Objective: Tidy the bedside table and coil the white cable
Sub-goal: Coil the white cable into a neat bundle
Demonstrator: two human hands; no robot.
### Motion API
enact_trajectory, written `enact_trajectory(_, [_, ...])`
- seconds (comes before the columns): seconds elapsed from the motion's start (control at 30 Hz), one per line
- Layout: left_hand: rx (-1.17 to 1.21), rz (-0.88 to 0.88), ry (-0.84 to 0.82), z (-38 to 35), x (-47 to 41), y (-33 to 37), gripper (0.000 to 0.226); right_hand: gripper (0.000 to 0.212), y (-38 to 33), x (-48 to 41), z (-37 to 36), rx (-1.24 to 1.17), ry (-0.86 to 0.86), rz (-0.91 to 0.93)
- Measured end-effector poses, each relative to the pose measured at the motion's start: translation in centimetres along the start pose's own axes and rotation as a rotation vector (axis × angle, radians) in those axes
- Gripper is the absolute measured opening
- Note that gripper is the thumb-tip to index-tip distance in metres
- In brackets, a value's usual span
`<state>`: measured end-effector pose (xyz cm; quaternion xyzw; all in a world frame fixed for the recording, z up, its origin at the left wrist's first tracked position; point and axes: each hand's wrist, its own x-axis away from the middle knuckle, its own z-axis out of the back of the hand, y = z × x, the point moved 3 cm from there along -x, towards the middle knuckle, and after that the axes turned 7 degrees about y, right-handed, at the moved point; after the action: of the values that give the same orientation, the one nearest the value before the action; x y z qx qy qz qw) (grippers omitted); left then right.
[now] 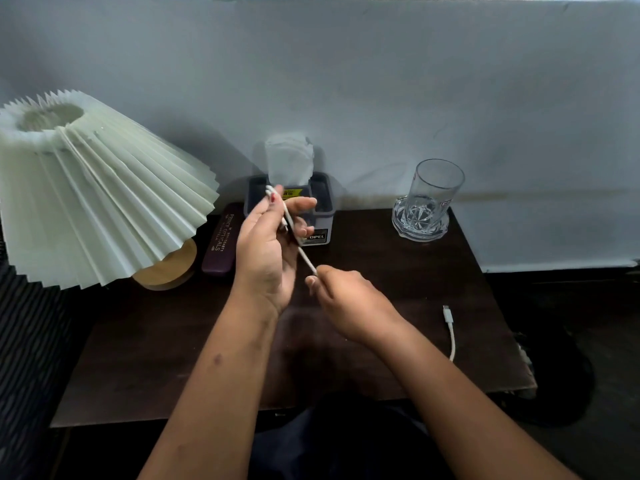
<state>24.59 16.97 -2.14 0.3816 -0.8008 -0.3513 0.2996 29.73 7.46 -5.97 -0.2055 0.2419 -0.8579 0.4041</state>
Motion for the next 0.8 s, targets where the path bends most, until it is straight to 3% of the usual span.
enact_trajectory(0.17, [-0.470,-0.289,0.167,1.5,-0.6,0.5,0.022,0.026,-1.5,0.7,1.4,0.114,0.141,0.162])
enact_trajectory(0.33, [-1.090,-0.571,0.162,1.8,-0.5,0.5,0.012,0.028,-1.7,0.9,2.3,0.237,0.230,0.423])
enact_trajectory(0.4, [-1.239,-0.544,0.094,1.7,-0.2,0.2,0.009,0.035,-1.7,1.1,3.1,0.238,0.320,0.519])
enact_trajectory(0.47, [-1.360,-0.388,-0.042,1.6,-0.1,-0.4,0.012,0.034,-1.1,1.1,4.3,0.197,0.421,0.533])
enact_trajectory(0.53, [-1.291,-0.153,-0.287,1.3,0.3,-1.4,0.020,0.033,0.1,0.9,5.5,0.157,0.492,0.491])
enact_trajectory(0.6, [-1.029,0.088,-0.457,1.0,0.9,-2.0,0.028,0.034,1.3,0.7,6.5,0.129,0.550,0.449])
enact_trajectory(0.7, [-0.768,0.229,-0.503,0.8,1.1,-1.9,0.034,0.028,2.8,0.4,7.7,0.039,0.624,0.389])
enact_trajectory(0.8, [-0.556,0.291,-0.562,0.3,1.4,-1.1,0.044,0.037,4.1,-0.2,8.0,-0.032,0.626,0.302])
